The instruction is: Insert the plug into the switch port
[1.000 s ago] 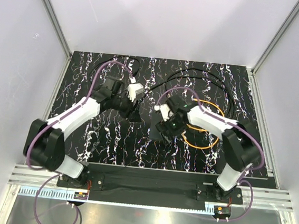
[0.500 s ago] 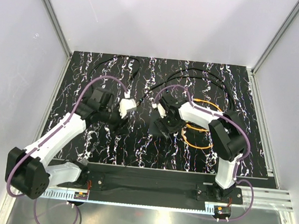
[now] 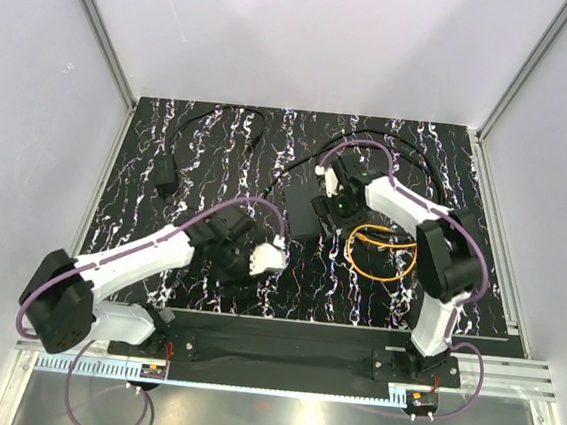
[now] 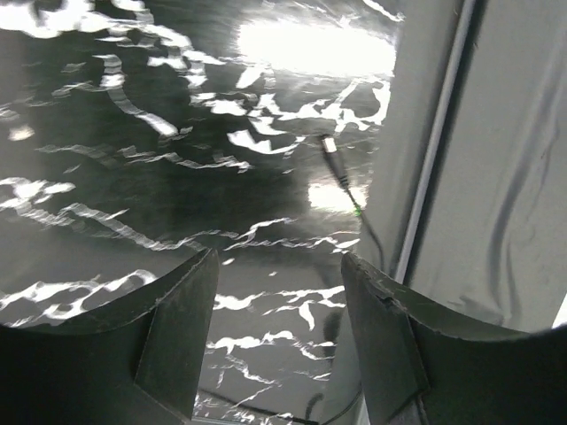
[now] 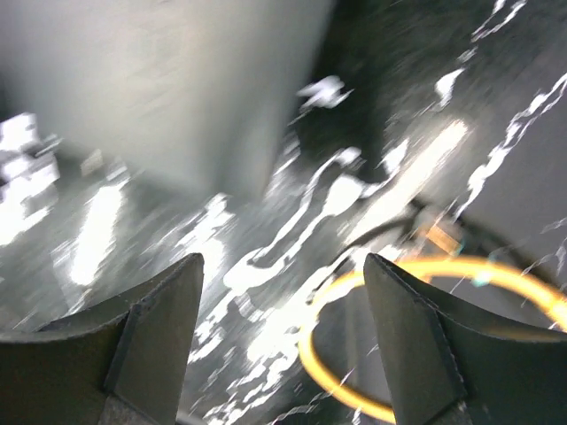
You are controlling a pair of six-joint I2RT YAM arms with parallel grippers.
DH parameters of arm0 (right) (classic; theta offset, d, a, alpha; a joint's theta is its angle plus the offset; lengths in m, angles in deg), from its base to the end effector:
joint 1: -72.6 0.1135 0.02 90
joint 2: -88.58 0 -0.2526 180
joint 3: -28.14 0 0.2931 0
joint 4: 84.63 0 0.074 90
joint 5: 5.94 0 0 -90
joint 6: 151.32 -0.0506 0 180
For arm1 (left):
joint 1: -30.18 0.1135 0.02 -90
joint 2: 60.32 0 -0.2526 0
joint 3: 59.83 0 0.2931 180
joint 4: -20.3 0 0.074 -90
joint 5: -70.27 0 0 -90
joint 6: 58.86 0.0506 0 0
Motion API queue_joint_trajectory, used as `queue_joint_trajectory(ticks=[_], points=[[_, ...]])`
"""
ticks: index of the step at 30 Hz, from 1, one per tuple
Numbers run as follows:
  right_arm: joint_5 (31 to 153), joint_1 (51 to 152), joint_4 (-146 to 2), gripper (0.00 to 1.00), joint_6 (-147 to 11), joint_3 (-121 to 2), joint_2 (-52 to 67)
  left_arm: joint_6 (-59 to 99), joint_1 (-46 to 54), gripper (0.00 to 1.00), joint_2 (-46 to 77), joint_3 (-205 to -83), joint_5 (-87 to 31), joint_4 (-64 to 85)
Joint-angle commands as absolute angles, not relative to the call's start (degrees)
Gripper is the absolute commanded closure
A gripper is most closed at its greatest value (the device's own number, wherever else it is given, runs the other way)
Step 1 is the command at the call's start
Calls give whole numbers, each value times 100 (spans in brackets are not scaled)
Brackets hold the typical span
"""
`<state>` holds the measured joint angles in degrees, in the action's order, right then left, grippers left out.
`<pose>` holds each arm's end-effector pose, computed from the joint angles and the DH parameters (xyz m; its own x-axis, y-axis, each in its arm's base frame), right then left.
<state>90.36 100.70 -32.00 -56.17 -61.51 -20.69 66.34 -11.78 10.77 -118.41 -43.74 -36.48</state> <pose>0.3655 0.2015 0.1352 -0.7921 -0.5241 -0.3130 -0.5711 0.8173 0.0767 0.1846 -0.1937 0.1765 -0.1546 0.8471 -0.5084 0.9875 0.1159 -0.1072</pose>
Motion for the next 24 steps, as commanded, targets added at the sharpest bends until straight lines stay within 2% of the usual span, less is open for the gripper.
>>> queue_joint_trajectory(ticks=[1,5,16,20,24], points=[[9776,10099,-3037,20,-5815,-6066,-1171,6244,-1666,37,1297,-11753,-4030,-3433],[10355,9775,-2879,20,-6000,-6005,-592,5935,-2324,37,1560,-11638,-3486,-3080],[11182,8800,-2694,21,-6386,-5952,43,5346,-2809,42,2528,-11893,-3221,-2466],[11499,8561,-2668,21,-6475,-5934,157,5240,-2879,48,2809,-11945,-3072,-2350],[11534,8456,-2685,21,-6492,-5899,184,5100,-2888,68,3091,-12095,-2853,-2351]])
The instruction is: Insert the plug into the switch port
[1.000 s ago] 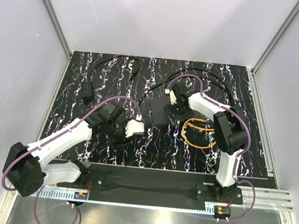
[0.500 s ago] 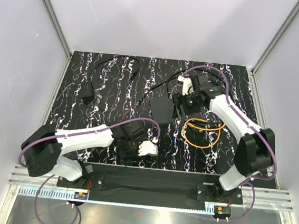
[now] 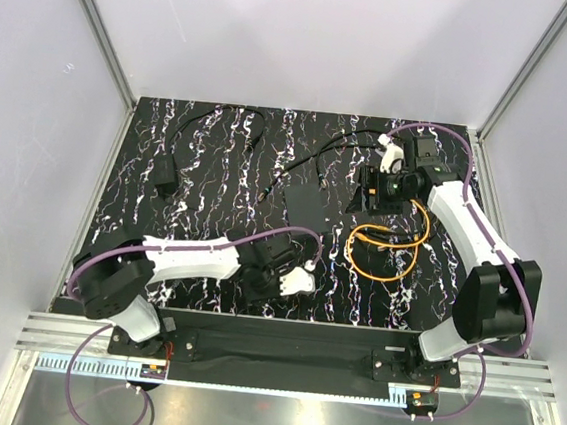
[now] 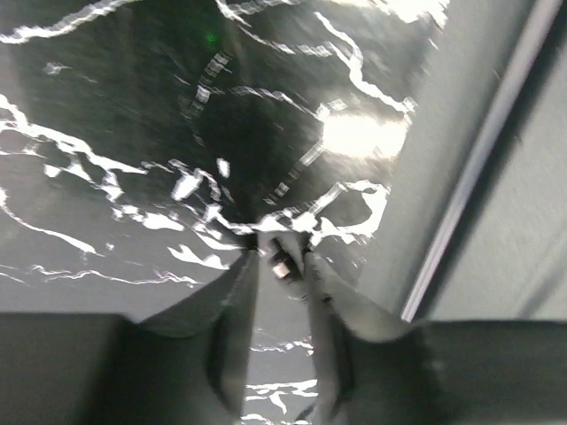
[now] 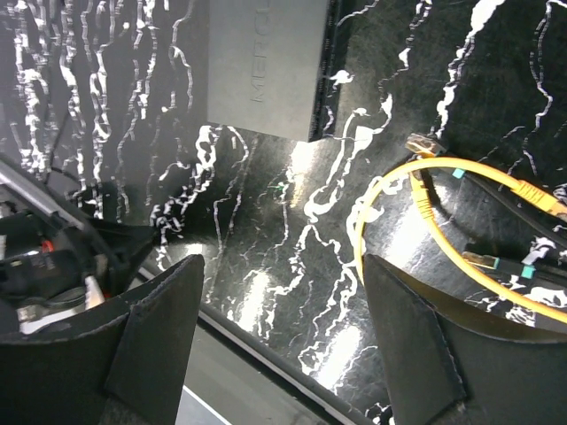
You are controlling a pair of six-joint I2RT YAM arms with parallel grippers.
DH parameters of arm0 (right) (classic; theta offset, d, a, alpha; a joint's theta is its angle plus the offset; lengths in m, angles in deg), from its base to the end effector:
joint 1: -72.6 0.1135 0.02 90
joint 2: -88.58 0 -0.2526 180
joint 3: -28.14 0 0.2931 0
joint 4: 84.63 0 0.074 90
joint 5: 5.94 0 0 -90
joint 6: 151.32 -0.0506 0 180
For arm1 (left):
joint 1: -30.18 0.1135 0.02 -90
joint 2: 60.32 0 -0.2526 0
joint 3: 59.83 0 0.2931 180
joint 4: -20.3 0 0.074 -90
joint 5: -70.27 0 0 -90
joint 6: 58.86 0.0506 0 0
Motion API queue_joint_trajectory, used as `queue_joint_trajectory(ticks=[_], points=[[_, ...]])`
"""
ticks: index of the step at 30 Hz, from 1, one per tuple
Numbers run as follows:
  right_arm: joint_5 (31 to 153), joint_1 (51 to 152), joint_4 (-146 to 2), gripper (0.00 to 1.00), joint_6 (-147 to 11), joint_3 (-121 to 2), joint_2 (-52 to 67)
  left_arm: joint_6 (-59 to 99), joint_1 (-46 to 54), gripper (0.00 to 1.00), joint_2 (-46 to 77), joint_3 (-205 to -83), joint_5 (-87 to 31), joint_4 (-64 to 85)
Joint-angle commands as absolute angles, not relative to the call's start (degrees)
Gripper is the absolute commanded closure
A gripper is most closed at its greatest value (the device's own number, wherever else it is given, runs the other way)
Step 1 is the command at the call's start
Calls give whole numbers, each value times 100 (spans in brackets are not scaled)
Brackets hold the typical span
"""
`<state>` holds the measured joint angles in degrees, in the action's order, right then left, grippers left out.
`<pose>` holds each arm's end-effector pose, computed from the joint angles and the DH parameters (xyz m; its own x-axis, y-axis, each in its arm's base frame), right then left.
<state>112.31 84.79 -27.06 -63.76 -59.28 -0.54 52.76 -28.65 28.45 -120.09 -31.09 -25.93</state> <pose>0.3563 0.1015 0.2555 -0.8574 -0.1469 -0.4932 -0.3863 0.8170 0.4282 0.1492 -0.2658 0.1069 -0.1452 0.9380 -0.3147 0.9888 0.1264 -0.0797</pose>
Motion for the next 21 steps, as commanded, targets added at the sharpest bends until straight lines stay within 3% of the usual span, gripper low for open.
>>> queue_joint_trajectory(ticks=[1,8,13,15,21], points=[[11587,8447,-2702,21,-6501,-5890,183,5082,-2888,72,3152,-12130,-2791,-2333],[11719,8368,-2738,23,-6554,-5873,262,5003,-2880,99,3040,-12261,-2553,-2271],[12053,8297,-2939,25,-6668,-5715,377,4898,-2354,100,2503,-12832,-3070,-2658],[12123,8297,-2949,33,-6703,-5714,368,4985,-2204,100,2345,-13000,-3238,-2920],[12203,8236,-3036,32,-6730,-5706,333,5529,-1835,100,2019,-12676,-3238,-3044]])
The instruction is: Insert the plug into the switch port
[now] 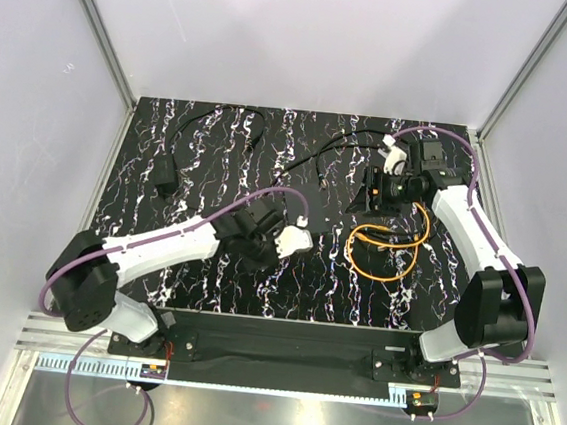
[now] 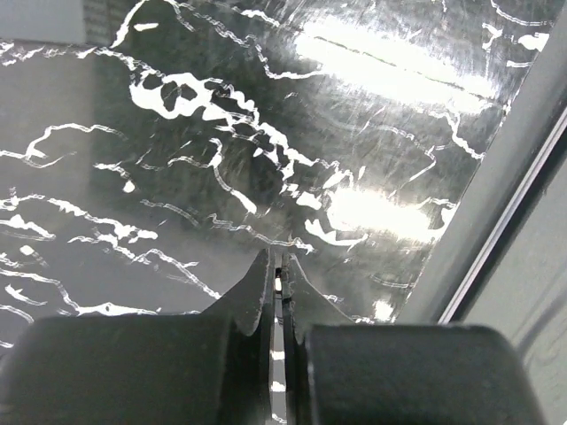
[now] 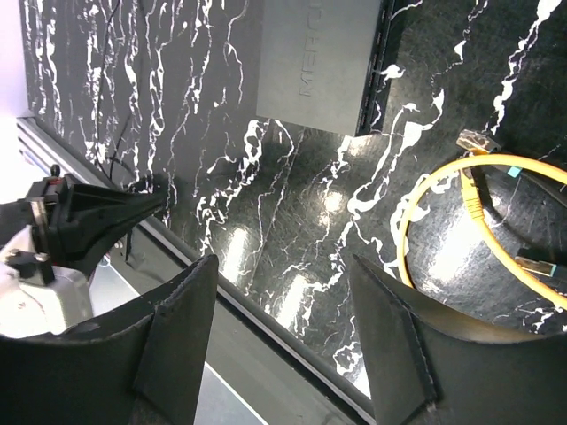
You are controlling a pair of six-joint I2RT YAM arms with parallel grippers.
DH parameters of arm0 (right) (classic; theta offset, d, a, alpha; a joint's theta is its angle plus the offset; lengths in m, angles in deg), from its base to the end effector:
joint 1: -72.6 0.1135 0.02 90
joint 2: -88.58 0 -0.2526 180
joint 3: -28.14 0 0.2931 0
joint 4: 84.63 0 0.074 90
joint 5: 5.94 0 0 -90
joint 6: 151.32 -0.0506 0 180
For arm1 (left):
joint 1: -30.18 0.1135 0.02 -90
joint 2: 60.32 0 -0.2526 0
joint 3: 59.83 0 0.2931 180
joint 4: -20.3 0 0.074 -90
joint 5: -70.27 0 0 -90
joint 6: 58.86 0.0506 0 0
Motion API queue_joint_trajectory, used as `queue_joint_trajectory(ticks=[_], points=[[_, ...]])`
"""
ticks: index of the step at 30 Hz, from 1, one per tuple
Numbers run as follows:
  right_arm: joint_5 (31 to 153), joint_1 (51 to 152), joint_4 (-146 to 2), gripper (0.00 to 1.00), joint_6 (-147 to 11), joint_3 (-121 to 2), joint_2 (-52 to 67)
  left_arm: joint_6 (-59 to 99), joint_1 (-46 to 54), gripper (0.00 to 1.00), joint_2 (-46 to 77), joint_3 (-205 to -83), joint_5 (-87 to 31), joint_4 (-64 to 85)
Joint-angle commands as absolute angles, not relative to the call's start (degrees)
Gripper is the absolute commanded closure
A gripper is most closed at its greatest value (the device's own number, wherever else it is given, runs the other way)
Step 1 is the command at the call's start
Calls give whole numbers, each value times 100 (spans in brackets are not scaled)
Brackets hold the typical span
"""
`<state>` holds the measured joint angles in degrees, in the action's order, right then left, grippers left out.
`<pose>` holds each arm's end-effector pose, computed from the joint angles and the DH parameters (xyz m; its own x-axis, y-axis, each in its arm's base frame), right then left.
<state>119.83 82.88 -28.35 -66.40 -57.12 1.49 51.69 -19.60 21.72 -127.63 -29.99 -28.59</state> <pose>0.3498 0.0935 0.2587 -0.8719 -0.0851 -0.4823 -0.3729 0.7537 0.5411 0.2030 -0.2540 0.1811 -0.2574 0.8393 -0.4790 0.9544 0.2983 0.0099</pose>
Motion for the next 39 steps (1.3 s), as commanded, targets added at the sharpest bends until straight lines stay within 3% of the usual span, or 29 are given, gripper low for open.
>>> queue_joint_trajectory(ticks=[1,8,15,21,27,39], points=[[12194,8227,-3106,32,-6747,-5671,350,5539,-1677,100,1967,-12614,-3308,-2975],[13282,8236,-3957,30,-7245,-5110,473,4883,-999,100,1870,-13465,-4318,-2281],[14057,8551,-7216,35,-8909,-3773,1001,3344,-560,100,1553,-13747,-5058,-1455],[13811,9710,-7545,38,-8514,-3860,852,2280,-173,100,1623,-13686,-5717,-1015],[13837,9905,-8097,46,-8795,-3895,544,1489,160,100,1728,-13554,-6191,-558],[13846,10266,-8670,46,-9111,-3983,263,303,521,100,1808,-13212,-6526,381]])
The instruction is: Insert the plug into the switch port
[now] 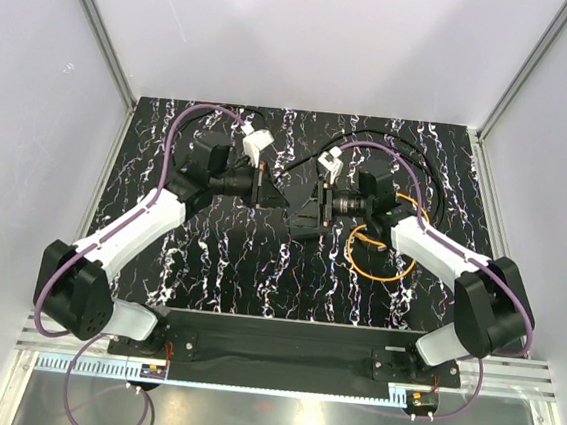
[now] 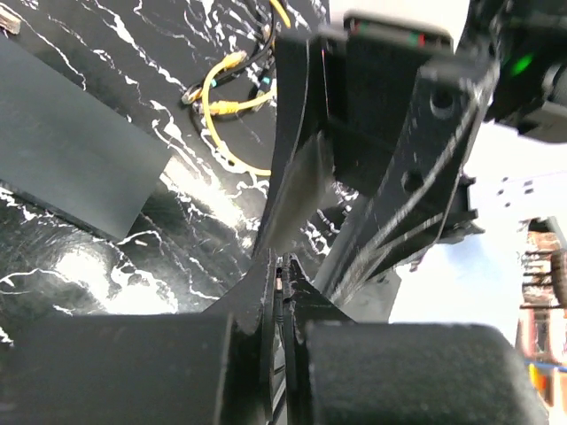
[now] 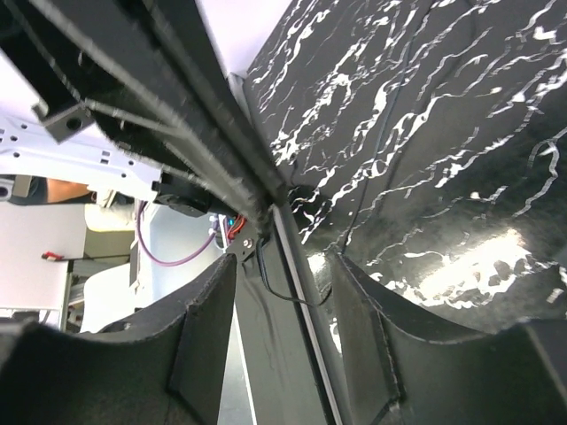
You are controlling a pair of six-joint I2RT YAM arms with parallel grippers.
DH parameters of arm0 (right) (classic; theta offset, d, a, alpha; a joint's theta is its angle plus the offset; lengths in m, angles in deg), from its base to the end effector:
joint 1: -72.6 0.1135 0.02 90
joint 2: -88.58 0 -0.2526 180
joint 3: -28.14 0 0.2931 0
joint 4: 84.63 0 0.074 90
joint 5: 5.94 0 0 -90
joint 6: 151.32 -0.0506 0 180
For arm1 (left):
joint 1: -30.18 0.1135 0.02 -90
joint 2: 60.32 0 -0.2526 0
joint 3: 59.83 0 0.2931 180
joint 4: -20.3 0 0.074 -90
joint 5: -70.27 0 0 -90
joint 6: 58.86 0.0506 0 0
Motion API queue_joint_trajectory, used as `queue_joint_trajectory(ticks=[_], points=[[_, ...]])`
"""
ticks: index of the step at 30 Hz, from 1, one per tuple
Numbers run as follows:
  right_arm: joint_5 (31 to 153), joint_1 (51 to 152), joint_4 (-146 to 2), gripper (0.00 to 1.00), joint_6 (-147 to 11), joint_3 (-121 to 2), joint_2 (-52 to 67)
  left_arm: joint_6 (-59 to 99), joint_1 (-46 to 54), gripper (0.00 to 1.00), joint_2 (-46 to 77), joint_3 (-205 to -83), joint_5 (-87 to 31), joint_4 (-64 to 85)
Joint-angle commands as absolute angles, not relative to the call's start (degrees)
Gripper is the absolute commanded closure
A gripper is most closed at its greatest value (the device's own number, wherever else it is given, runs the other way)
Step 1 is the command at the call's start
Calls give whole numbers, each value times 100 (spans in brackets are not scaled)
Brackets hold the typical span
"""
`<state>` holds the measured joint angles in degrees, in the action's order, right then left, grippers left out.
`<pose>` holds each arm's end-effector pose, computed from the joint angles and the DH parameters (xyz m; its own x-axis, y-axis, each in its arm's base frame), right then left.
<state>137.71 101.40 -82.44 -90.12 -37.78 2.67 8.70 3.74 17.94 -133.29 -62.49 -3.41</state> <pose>0.3079 0.2158 0.2260 -0.7423 -0.0822 -0.6650 -0.6636 0.2279 0.7126 0.3056 -0.1903 0.2832 -0.7237 0.0469 -0.6885 0.6328 0.4432 -0.6349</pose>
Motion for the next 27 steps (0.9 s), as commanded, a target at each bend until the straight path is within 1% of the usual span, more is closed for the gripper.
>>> queue_joint_trajectory(ticks=[1,13,16,17,18,20,21,23,25,26,27], points=[[13829,10292,-8705,45,-9103,-3940,263,205,600,100,1817,-13176,-6552,461],[13750,10485,-8960,47,-9112,-4141,-54,-736,856,100,1764,-12816,-6596,1349],[13706,10503,-9013,58,-9094,-4159,-133,-780,882,100,1764,-12789,-6579,1411],[13697,10512,-9022,66,-9094,-4159,-142,-823,899,100,1746,-12772,-6579,1446],[13697,10512,-9039,71,-9111,-4168,-142,-833,908,100,1738,-12754,-6561,1464],[13714,10512,-9039,79,-9120,-4185,-142,-964,961,100,1703,-12658,-6526,1560],[13723,10512,-9039,88,-9112,-4203,-124,-999,970,99,1676,-12623,-6534,1613],[13706,10512,-8996,100,-9059,-4220,-124,-1174,1014,91,1641,-12509,-6552,1762],[13688,10503,-8917,100,-9033,-4238,-107,-1280,1084,81,1588,-12403,-6605,1911],[13671,10503,-8882,100,-9015,-4238,-98,-1368,1110,67,1553,-12368,-6622,1938],[13662,10503,-8873,100,-9006,-4229,-89,-1404,1189,59,1457,-12272,-6631,1956]])
